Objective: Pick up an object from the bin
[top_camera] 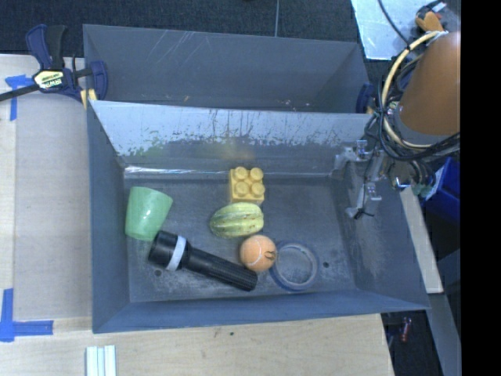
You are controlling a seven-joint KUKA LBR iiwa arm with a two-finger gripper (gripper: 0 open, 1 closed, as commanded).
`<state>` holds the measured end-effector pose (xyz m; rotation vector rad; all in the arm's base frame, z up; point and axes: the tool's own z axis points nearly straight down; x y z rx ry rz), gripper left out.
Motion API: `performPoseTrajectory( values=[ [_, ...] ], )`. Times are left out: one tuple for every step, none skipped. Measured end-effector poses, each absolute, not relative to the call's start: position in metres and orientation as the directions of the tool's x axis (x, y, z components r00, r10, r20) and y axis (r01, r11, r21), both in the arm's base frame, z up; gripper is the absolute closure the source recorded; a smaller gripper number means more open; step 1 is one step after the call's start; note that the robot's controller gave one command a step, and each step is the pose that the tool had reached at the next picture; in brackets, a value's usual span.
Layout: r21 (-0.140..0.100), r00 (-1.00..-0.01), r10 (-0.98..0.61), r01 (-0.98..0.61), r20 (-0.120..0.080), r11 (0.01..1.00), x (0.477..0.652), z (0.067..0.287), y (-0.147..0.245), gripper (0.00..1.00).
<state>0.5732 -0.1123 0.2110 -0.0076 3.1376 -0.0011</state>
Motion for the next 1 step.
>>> performPoseTrajectory(
  values=[
    [-0.001,-1.000,-0.005,-0.005,-0.004,1.000,0.5732,0.2110,-0.1123,0.00]
  ],
)
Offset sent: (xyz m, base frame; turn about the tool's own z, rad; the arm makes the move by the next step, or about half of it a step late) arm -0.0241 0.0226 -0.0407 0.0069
